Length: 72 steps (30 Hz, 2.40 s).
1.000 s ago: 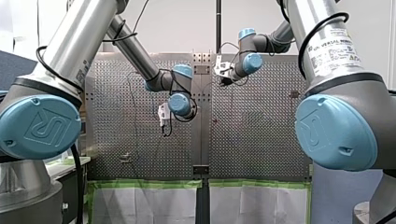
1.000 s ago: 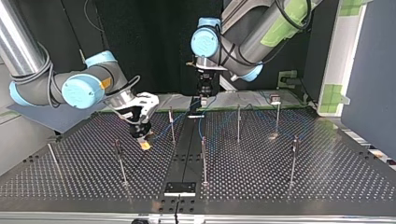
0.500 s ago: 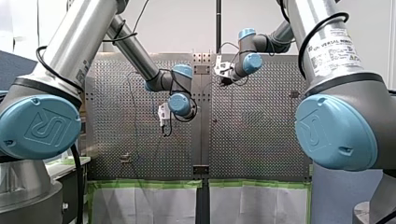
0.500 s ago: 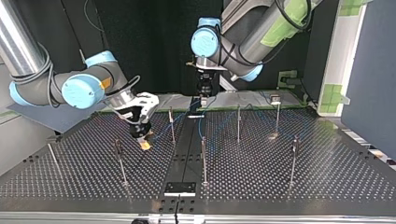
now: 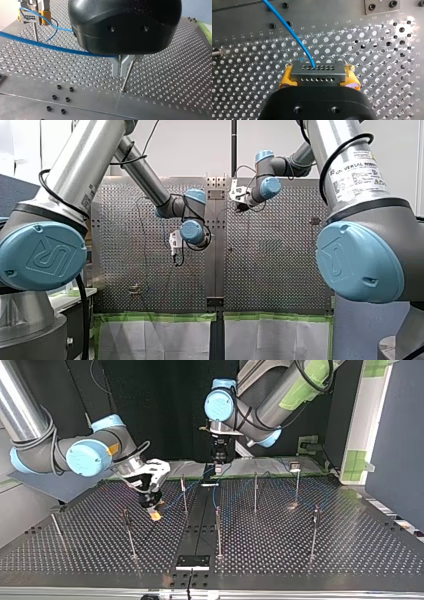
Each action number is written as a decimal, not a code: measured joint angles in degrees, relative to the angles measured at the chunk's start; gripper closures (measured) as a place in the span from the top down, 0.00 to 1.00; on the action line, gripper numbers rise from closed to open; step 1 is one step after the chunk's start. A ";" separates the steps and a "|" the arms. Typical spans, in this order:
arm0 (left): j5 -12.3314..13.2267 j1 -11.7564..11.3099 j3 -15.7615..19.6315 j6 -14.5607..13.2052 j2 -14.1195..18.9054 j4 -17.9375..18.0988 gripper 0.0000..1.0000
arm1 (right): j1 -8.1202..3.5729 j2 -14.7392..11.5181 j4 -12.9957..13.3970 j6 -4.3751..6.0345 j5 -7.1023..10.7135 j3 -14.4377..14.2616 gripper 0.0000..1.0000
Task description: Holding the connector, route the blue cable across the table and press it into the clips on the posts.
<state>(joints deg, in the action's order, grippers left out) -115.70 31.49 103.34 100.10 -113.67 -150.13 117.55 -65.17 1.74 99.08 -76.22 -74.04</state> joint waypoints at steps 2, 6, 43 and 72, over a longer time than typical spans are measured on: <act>0.00 0.00 0.00 0.00 0.00 0.00 0.01 | 0.00 0.00 0.00 0.00 0.00 0.00 0.00; 0.00 0.00 0.00 0.00 0.00 0.00 0.01 | 0.00 0.00 0.00 0.00 0.00 0.00 0.00; 0.00 0.00 0.00 0.00 0.00 0.00 0.01 | -0.63 0.00 0.06 -0.14 -0.16 -0.84 0.00; 0.00 0.00 0.00 0.00 0.00 0.00 0.01 | -0.89 -0.01 0.14 -0.43 -0.29 -2.08 0.00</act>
<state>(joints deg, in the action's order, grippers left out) -115.70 31.49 103.34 100.10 -113.67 -150.13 116.66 -65.17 1.88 98.65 -76.51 -76.12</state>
